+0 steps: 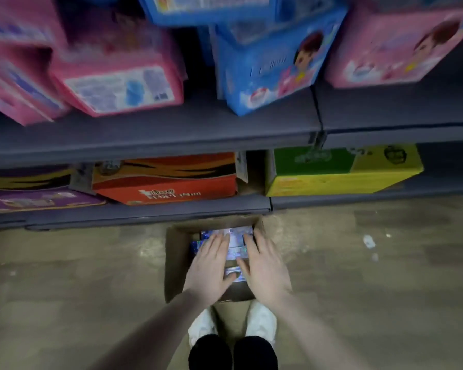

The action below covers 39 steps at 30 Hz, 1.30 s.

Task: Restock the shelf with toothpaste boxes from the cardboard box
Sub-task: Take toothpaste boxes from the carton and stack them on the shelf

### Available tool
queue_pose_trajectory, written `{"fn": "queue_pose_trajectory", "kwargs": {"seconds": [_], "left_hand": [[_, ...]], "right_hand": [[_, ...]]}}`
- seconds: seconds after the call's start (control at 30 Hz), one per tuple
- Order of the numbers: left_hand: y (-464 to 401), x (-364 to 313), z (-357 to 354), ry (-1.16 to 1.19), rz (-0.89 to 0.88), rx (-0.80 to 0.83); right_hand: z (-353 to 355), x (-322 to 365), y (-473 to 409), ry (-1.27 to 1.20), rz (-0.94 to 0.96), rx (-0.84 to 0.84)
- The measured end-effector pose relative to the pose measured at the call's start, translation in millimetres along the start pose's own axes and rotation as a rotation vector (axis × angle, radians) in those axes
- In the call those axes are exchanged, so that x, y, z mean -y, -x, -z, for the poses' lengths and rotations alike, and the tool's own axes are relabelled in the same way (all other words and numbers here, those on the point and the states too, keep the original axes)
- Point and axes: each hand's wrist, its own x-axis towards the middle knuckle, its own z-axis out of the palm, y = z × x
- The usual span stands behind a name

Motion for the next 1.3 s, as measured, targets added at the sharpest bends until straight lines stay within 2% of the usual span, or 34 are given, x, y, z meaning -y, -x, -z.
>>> {"fn": "queue_pose_trajectory", "kwargs": {"seconds": [0.1,0.27,0.37,0.5,0.57,0.67,0.73,0.8,0.93,1.0,1.1,1.3], "left_hand": [[-27.4,24.1,-50.6,-0.053,0.063,0.006],[-74.2,64.8,-133.0,-0.091,0.186,0.108],[-95.3,85.2,-174.3,-0.121,0.235,0.187],[-118.9,102.2,-218.9,-0.08,0.242,0.252],[-127.1,112.9,-237.4,0.004,0.306,0.243],[-137.1,129.6,-263.3,0.134,0.485,0.144],[-140.6,139.7,-273.2,0.088,0.574,0.119],[-136.1,144.7,-274.8,-0.045,0.55,0.158],[-125.1,152.7,-270.6,-0.27,0.373,0.184],[-124.6,154.3,-268.9,-0.287,0.355,0.18],[-127.6,154.2,-269.0,-0.372,0.287,0.073],[-114.8,145.0,-262.2,-0.273,0.274,0.202]], "right_hand": [[-66.4,-9.2,-21.0,0.002,-0.017,0.098],[-153.0,-19.4,-65.5,0.007,-0.032,0.267],[-202.3,-26.8,-87.4,-0.061,-0.152,0.39],[-253.5,-38.5,-105.1,-0.028,-0.282,0.452],[-267.7,-44.9,-109.5,-0.042,-0.371,0.486],[-281.7,-51.0,-115.5,-0.192,-0.523,0.558],[-287.3,-54.4,-119.6,-0.251,-0.591,0.6],[-291.5,-59.7,-120.8,-0.28,-0.636,0.608],[-297.5,-65.3,-120.3,-0.355,-0.667,0.644],[-299.3,-63.9,-121.7,-0.389,-0.66,0.637],[-300.4,-62.0,-120.3,-0.36,-0.632,0.622],[-288.8,-63.1,-111.0,-0.261,-0.563,0.577]]}}
